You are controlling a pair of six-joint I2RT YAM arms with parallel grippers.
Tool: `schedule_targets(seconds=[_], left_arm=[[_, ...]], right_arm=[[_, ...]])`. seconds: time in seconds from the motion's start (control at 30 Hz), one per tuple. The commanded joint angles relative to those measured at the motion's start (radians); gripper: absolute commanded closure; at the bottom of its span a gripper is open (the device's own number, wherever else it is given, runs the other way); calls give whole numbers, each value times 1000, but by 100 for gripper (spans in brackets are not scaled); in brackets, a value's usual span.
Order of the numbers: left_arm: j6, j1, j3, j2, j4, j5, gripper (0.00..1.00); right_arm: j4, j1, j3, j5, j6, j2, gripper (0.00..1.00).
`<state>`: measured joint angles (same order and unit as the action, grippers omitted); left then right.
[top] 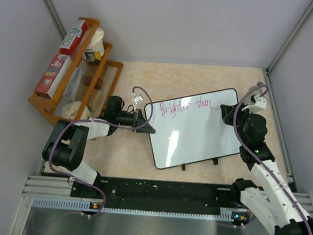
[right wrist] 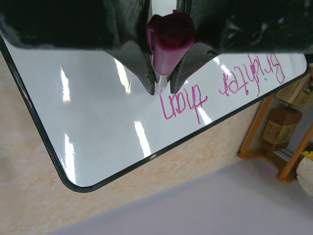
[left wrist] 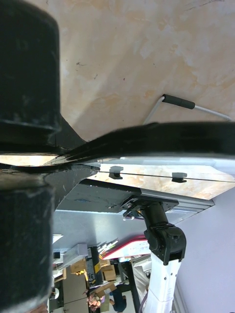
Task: Write a sentence on the whiteboard
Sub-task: Write with the whiteboard marker on the whiteboard.
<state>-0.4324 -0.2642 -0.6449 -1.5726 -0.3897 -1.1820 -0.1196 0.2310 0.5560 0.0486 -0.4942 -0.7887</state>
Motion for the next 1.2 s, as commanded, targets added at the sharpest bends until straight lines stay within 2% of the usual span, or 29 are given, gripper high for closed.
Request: schedule_targets(seconds=[0.0,0.23,0.8,1.17], left_arm=[[207,-27,36,-10,-1,85,100],[205,-27,37,-9,-6,87,100],[199,-27,39,-9,-15,87,100],[205,-27,28,-18,-5,87,100]], right_arm=[[15,-7,35,4,-17,92,100],[67,-10,42,-41,-15,166,100],[98,-9,25,-124,-10,132,100],[133,-9,45,-170,51,106,100]])
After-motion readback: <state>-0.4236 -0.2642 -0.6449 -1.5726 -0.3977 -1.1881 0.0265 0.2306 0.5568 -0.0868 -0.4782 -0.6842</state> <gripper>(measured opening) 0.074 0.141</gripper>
